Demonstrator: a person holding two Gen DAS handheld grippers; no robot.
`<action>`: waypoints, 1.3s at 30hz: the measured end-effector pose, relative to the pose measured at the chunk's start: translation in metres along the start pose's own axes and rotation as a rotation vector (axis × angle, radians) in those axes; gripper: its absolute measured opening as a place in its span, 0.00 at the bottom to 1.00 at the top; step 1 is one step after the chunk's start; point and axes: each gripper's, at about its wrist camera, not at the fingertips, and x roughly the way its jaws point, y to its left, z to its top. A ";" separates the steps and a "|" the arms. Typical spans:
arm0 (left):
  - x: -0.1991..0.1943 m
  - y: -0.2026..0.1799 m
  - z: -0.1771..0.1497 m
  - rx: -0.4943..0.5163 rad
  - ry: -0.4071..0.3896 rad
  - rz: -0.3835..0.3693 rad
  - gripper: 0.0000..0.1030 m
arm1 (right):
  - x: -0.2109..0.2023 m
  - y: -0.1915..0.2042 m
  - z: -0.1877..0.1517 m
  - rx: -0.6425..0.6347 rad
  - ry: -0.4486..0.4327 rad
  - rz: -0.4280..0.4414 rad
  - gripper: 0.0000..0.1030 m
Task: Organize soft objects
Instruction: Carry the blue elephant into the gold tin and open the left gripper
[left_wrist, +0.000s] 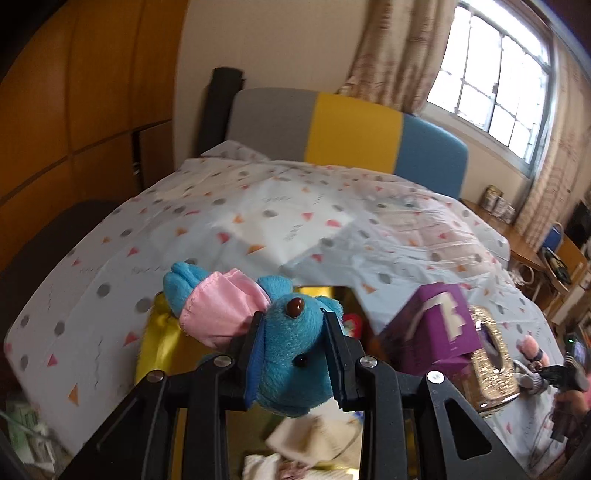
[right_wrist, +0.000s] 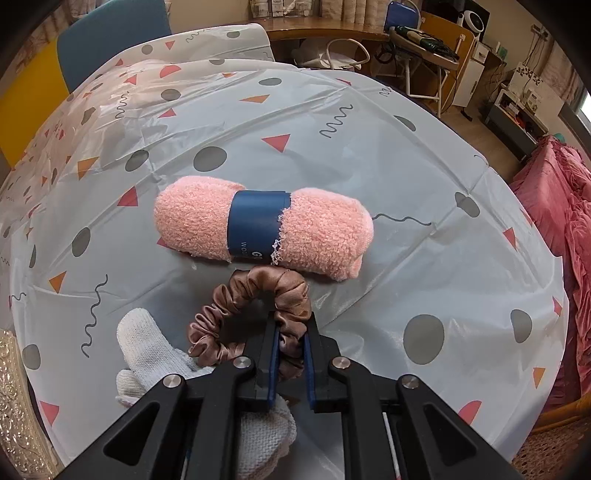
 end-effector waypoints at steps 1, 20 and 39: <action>0.001 0.011 -0.005 -0.019 0.009 0.017 0.30 | 0.000 0.000 0.000 -0.004 0.000 -0.002 0.10; 0.058 0.027 -0.067 -0.057 0.189 0.071 0.39 | 0.001 0.003 0.000 -0.045 -0.006 -0.022 0.10; 0.003 0.002 -0.060 -0.020 0.074 0.135 0.60 | -0.001 -0.003 0.000 -0.006 -0.012 0.010 0.10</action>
